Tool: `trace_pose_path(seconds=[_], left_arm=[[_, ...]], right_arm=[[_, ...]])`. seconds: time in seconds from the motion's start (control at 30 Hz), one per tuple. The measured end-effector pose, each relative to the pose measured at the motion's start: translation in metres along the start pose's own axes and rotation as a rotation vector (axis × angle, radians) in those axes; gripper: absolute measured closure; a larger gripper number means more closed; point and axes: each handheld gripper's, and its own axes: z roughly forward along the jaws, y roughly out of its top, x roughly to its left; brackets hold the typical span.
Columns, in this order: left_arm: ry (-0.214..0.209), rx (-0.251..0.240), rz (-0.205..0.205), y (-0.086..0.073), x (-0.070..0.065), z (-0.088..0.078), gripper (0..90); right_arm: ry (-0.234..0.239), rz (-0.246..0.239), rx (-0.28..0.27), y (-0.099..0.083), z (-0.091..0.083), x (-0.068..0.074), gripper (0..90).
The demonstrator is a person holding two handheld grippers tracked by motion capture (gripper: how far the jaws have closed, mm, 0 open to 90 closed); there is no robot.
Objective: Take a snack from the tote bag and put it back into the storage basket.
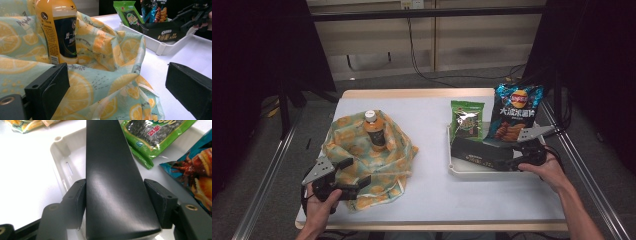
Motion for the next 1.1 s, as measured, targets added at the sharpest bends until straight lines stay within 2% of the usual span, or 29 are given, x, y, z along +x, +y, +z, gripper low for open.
trace_pose_path(seconds=[0.07,0.13,0.2,0.33,0.37,0.43,0.47,0.53,0.57,0.63,0.83,0.93,1.1], left_arm=[[0.000,0.000,0.000,0.000,0.000,0.000,4.9],[0.004,0.002,0.006,0.000,-0.001,0.000,4.8],[-0.012,-0.007,0.003,0.000,0.000,0.000,4.9],[0.003,-0.001,0.009,0.000,0.000,-0.002,4.8],[-0.011,-0.006,0.003,0.000,0.000,-0.001,4.8],[0.004,-0.003,0.004,0.000,-0.001,-0.001,4.9],[-0.010,-0.008,0.003,0.000,-0.001,-0.001,4.9],[0.000,-0.003,0.004,0.000,-0.001,-0.002,4.8],[0.001,-0.002,0.006,0.001,0.000,-0.002,4.8],[-0.010,-0.007,0.002,0.000,-0.001,-0.002,4.9],[0.000,-0.001,0.007,0.001,-0.001,-0.002,5.0],[0.001,-0.001,0.005,0.001,-0.001,-0.003,5.1],[-0.002,-0.007,0.001,0.001,0.000,-0.003,5.1]], right_arm=[[0.001,0.007,0.000,-0.001,0.001,0.000,34.6],[-0.007,0.020,-0.003,0.000,0.000,0.001,27.9],[-0.014,0.020,-0.005,0.001,-0.001,0.003,26.8],[-0.048,0.032,-0.049,0.002,-0.008,0.007,25.9],[-0.055,0.036,-0.063,0.003,-0.010,0.008,26.8],[-0.080,0.038,-0.091,0.003,-0.015,0.010,32.3],[-0.081,0.042,-0.108,0.003,-0.017,0.012,37.4],[-0.079,0.038,-0.131,0.004,-0.021,0.017,45.2],[-0.075,0.036,-0.139,0.005,-0.022,0.019,53.6],[-0.059,0.039,-0.152,0.004,-0.023,0.024,64.0],[-0.039,0.056,-0.125,-0.006,-0.021,0.035,87.2],[-0.040,0.075,-0.151,-0.011,-0.024,0.035,90.0],[-0.051,0.095,-0.134,-0.022,-0.026,0.037,90.0]])
